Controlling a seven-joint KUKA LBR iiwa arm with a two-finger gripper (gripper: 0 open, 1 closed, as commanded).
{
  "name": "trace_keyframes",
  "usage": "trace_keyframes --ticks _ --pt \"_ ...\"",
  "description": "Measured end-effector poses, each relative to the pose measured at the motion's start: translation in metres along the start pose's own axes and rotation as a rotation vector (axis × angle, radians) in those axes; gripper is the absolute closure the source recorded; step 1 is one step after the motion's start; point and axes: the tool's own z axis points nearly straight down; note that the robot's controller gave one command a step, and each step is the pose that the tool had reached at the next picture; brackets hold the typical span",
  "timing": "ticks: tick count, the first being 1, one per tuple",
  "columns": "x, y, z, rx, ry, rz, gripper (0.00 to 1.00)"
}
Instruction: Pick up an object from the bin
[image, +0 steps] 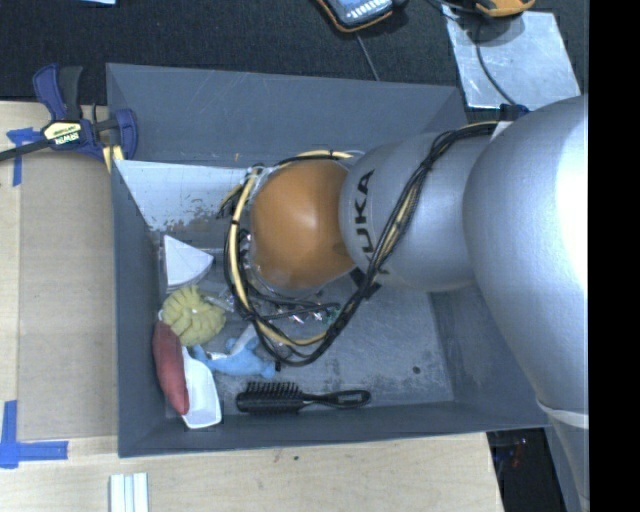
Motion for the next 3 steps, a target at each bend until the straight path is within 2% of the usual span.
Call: trace_keyframes --ticks 1,2,3 --pt "-0.012 0.015 -0.006 0.004 -0.015 0.021 1.0" --pt "-0.012 0.015 -0.006 0.004 -0.015 0.021 1.0" --pt "-0.008 0.016 -0.027 -0.001 -0.002 0.022 1.0"
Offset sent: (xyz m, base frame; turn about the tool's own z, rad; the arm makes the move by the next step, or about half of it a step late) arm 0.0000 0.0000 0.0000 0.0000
